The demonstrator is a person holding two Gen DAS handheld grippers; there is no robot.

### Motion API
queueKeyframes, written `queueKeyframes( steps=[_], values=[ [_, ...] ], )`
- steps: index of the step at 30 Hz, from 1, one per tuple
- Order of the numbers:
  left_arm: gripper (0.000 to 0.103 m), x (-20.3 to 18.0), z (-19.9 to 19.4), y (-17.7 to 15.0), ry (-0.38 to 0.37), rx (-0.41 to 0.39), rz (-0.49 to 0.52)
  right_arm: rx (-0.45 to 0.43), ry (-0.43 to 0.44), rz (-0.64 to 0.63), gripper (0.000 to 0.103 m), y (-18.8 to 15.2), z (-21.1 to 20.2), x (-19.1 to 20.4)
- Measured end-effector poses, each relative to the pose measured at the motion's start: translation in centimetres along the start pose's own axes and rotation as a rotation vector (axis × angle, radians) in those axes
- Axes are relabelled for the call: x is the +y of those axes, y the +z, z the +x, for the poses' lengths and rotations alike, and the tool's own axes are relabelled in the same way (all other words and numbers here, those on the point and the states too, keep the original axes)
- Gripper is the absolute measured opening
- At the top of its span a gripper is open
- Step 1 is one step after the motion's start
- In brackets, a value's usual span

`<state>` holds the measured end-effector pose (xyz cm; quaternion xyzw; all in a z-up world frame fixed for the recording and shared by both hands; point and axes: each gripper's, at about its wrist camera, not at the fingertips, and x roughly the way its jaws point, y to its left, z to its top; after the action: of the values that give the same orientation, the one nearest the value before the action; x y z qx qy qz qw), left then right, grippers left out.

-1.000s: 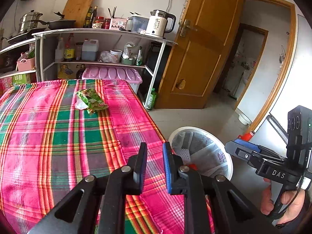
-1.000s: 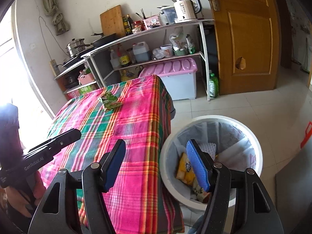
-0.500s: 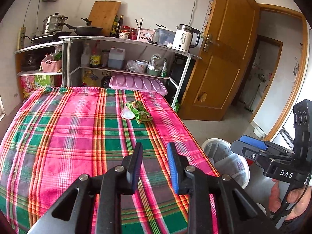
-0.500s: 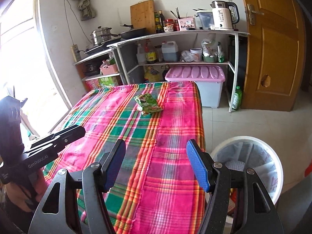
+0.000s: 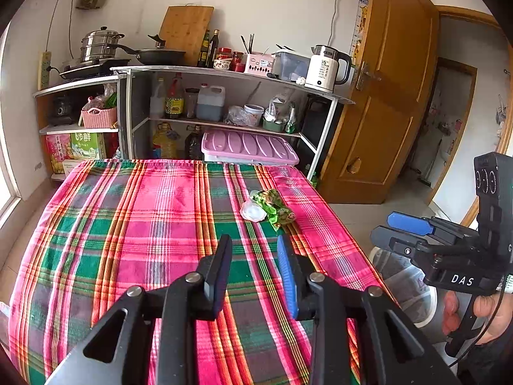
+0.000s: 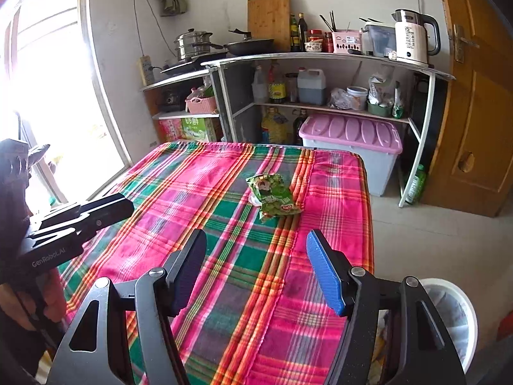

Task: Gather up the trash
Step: 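Move both grippers back over the table toward the green snack bag, then grasp the green snack bag with the right gripper while the left grasps the clear cup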

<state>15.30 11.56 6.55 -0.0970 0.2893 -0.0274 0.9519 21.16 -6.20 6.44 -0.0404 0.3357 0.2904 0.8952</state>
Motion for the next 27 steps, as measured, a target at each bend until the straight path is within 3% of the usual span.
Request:
queueKeyframes(
  steps=[2,10,25,27],
  values=[
    [0.038,0.5,0.8,0.6,0.003,0.008,0.004,0.032,-0.010,-0.017,0.066,0.6,1.7,0.0],
    [0.038,2.3,4.7,1.8,0.017,0.043,0.033,0.108,-0.001,-0.095,0.066,2.1,8.3,-0.4],
    [0.038,4.9,9.4,1.8,0.018,0.112,0.016,0.215,0.011,-0.090,0.065,3.8,17.8,-2.2],
    [0.039,4.7,9.9,1.9,0.013,0.115,0.022,0.227,0.023,-0.074,0.056,3.7,18.3,-2.5]
  ],
)
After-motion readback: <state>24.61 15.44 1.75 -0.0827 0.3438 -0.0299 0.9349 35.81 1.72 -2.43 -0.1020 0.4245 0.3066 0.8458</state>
